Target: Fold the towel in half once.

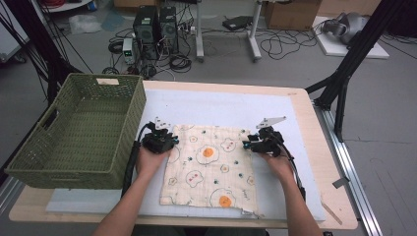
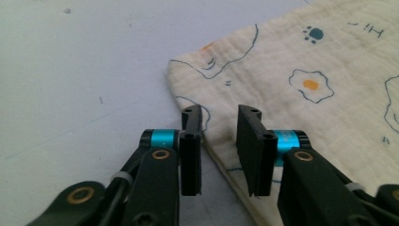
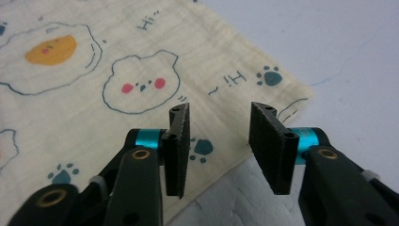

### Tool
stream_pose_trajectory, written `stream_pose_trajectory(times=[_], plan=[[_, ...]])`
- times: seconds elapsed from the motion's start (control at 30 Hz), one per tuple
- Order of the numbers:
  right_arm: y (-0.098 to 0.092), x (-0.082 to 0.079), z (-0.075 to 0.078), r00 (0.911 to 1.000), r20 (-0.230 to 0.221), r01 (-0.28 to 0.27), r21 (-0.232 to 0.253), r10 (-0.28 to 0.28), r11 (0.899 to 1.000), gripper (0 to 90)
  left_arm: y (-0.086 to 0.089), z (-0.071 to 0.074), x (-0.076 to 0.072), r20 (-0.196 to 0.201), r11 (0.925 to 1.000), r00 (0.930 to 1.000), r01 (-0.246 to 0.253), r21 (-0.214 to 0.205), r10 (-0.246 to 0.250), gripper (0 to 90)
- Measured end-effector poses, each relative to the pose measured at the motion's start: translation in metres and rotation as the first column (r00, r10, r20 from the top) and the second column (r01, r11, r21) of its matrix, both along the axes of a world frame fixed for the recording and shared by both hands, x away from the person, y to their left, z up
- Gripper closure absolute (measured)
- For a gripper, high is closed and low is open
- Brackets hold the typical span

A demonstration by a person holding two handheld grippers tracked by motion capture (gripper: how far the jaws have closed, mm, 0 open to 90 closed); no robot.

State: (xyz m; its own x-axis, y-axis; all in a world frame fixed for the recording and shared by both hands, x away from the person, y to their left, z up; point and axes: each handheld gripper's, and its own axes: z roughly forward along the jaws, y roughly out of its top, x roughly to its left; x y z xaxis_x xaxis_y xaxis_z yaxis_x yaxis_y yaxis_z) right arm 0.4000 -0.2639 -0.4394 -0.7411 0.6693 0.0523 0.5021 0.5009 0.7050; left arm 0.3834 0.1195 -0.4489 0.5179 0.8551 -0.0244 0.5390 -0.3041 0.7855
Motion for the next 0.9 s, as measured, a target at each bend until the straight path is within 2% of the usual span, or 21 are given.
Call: stream_pose_trajectory(times=[0.1,0.13,0.2,0.23,0.33,0.43,0.57,0.73,0.9], plan=[[0.002,0.000,-0.001,0.9999,0.010,0.004,-0.010,-0.003,1.000,73.7,-0.002,0.000,-0.001,0.006,0.9996,0.9998,0.021,0.017,-0.021,84.3],[0.002,0.000,-0.001,1.0000,0.001,0.004,-0.001,-0.004,1.000,77.6,-0.002,0.000,-0.001,0.005,0.9996,0.9997,0.022,0.016,-0.022,85.8],[0.000,0.001,-0.002,1.0000,-0.007,0.001,0.013,-0.001,1.000,84.2,-0.001,0.000,0.000,-0.002,0.9998,0.9998,0.021,-0.006,-0.021,86.6],[-0.001,0.001,-0.002,0.9996,-0.028,-0.001,0.032,0.002,0.999,86.7,0.000,0.000,0.000,-0.007,0.9997,0.9998,0.020,-0.016,-0.020,87.0],[-0.003,0.002,-0.003,0.9994,-0.034,-0.003,0.048,0.005,0.999,88.2,0.002,0.001,0.000,-0.004,0.9997,0.9997,0.025,-0.003,-0.025,87.4],[-0.004,0.001,-0.001,0.9994,-0.034,-0.003,0.053,0.005,0.999,88.5,0.003,0.004,-0.002,0.008,0.9995,0.9997,0.025,-0.017,-0.025,87.5],[-0.007,-0.003,0.006,0.9998,-0.017,-0.005,0.081,0.007,0.997,88.6,0.006,0.010,-0.005,0.037,0.9981,0.9991,0.022,-0.058,-0.020,87.5],[-0.011,-0.009,0.016,0.9998,0.017,-0.013,0.114,0.012,0.993,88.7,0.009,0.017,-0.009,0.053,0.9972,0.9981,0.034,-0.066,-0.031,87.6],[-0.013,-0.019,0.026,0.9989,0.036,-0.035,0.149,0.030,0.988,88.7,0.009,0.027,-0.020,0.086,0.9950,0.9946,0.065,-0.076,-0.058,87.5]])
